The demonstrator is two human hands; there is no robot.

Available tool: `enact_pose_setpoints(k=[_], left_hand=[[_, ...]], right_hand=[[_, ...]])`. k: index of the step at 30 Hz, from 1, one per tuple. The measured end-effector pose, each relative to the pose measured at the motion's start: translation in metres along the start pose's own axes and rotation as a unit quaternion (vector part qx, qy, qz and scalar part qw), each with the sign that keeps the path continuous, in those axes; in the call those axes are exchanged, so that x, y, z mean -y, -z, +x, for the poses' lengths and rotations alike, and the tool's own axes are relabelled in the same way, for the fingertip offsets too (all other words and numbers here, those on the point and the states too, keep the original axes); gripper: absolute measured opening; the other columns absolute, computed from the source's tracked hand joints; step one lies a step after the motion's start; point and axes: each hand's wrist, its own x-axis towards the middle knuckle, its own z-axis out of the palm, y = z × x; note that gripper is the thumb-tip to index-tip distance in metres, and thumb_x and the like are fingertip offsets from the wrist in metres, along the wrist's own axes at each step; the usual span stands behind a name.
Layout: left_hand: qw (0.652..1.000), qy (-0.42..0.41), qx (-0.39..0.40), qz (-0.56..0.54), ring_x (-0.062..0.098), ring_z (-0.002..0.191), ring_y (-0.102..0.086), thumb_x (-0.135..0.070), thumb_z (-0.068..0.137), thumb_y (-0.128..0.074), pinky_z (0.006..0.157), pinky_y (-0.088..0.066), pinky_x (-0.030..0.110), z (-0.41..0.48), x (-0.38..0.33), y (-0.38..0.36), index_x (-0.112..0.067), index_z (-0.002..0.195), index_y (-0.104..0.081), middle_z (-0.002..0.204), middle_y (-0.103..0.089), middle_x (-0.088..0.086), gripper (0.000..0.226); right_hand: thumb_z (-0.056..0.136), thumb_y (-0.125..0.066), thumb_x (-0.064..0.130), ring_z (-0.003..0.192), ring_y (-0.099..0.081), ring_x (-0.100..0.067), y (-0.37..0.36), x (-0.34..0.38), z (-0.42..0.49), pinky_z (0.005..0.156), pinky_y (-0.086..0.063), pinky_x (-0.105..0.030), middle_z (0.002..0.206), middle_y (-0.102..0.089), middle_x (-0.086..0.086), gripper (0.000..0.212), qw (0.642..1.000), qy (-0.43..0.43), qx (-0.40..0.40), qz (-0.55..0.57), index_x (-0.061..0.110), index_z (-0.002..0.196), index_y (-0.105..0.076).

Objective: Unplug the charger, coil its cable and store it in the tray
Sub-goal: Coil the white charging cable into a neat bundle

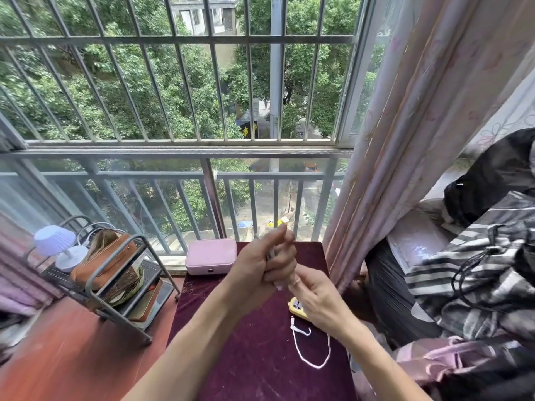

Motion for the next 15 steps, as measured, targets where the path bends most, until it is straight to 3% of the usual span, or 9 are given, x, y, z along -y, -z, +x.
enact_pose_setpoints(k=[2, 5, 7, 9, 11, 13, 15], left_hand=[[0.999, -0.008, -0.039, 0.023, 0.007, 0.036, -0.022, -0.023, 0.105, -0.041, 0.045, -0.015, 0.027, 0.004, -0.004, 0.005, -0.010, 0.093, -0.058, 0.046, -0.027, -0.007, 0.025], [0.990, -0.005, -0.110, 0.084, 0.006, 0.033, -0.029, -0.015, 0.107, -0.039, 0.041, -0.019, 0.024, 0.011, -0.005, 0.017, -0.001, 0.109, -0.059, 0.045, -0.036, -0.004, 0.025], [0.982, 0.008, -0.133, 0.131, 0.011, 0.036, -0.042, -0.014, 0.108, -0.037, 0.041, -0.036, 0.022, 0.012, -0.003, 0.025, 0.004, 0.119, -0.059, 0.049, -0.046, 0.001, 0.030], [0.976, 0.034, -0.125, 0.176, 0.017, 0.048, -0.061, -0.013, 0.109, -0.035, 0.053, -0.053, 0.026, 0.010, 0.000, 0.031, 0.008, 0.126, -0.056, 0.059, -0.061, 0.007, 0.034], [0.971, 0.066, -0.101, 0.206, 0.022, 0.062, -0.070, -0.012, 0.110, -0.034, 0.065, -0.059, 0.029, 0.007, 0.003, 0.036, 0.012, 0.132, -0.050, 0.075, -0.071, 0.014, 0.036], [0.962, 0.098, -0.078, 0.243, 0.020, 0.069, -0.071, -0.011, 0.110, -0.034, 0.068, -0.059, 0.029, 0.004, 0.007, 0.040, 0.013, 0.133, -0.049, 0.088, -0.073, 0.018, 0.036], [0.939, 0.120, -0.053, 0.318, 0.012, 0.066, -0.068, -0.013, 0.110, -0.037, 0.060, -0.052, 0.022, 0.000, 0.010, 0.040, 0.005, 0.127, -0.058, 0.086, -0.075, 0.009, 0.032]], right_hand=[[0.109, -0.050, 0.045, 0.062, -0.059, -0.020, -0.007, -0.003, -0.011, 0.062, -0.050, -0.038, 0.070, -0.067, 0.007, 0.026, 0.997, -0.013, 0.010, -0.071, 0.047, 0.096, -0.073], [0.109, -0.053, 0.040, 0.061, -0.058, -0.012, -0.008, -0.001, -0.026, 0.065, -0.050, -0.032, 0.070, -0.065, 0.005, 0.018, 0.988, -0.003, 0.035, -0.151, 0.035, 0.107, -0.071], [0.108, -0.053, 0.040, 0.060, -0.049, -0.006, -0.003, 0.010, -0.031, 0.062, -0.046, -0.033, 0.064, -0.054, 0.012, 0.020, 0.975, 0.018, 0.058, -0.213, 0.027, 0.100, -0.066], [0.108, -0.052, 0.044, 0.062, -0.049, -0.009, 0.004, 0.025, -0.032, 0.066, -0.047, -0.039, 0.062, -0.051, 0.011, 0.025, 0.956, 0.018, 0.067, -0.285, 0.028, 0.088, -0.056], [0.105, -0.051, 0.049, 0.065, -0.053, -0.012, 0.011, 0.040, -0.033, 0.067, -0.049, -0.038, 0.062, -0.052, 0.010, 0.028, 0.939, 0.016, 0.072, -0.337, 0.031, 0.084, -0.052], [0.101, -0.055, 0.055, 0.064, -0.057, -0.008, 0.021, 0.053, -0.032, 0.062, -0.047, -0.028, 0.062, -0.055, 0.016, 0.027, 0.931, 0.031, 0.066, -0.357, 0.031, 0.089, -0.061], [0.097, -0.061, 0.056, 0.062, -0.057, 0.002, 0.035, 0.067, -0.028, 0.057, -0.039, -0.014, 0.062, -0.058, 0.025, 0.024, 0.938, 0.050, 0.061, -0.337, 0.035, 0.090, -0.070]])
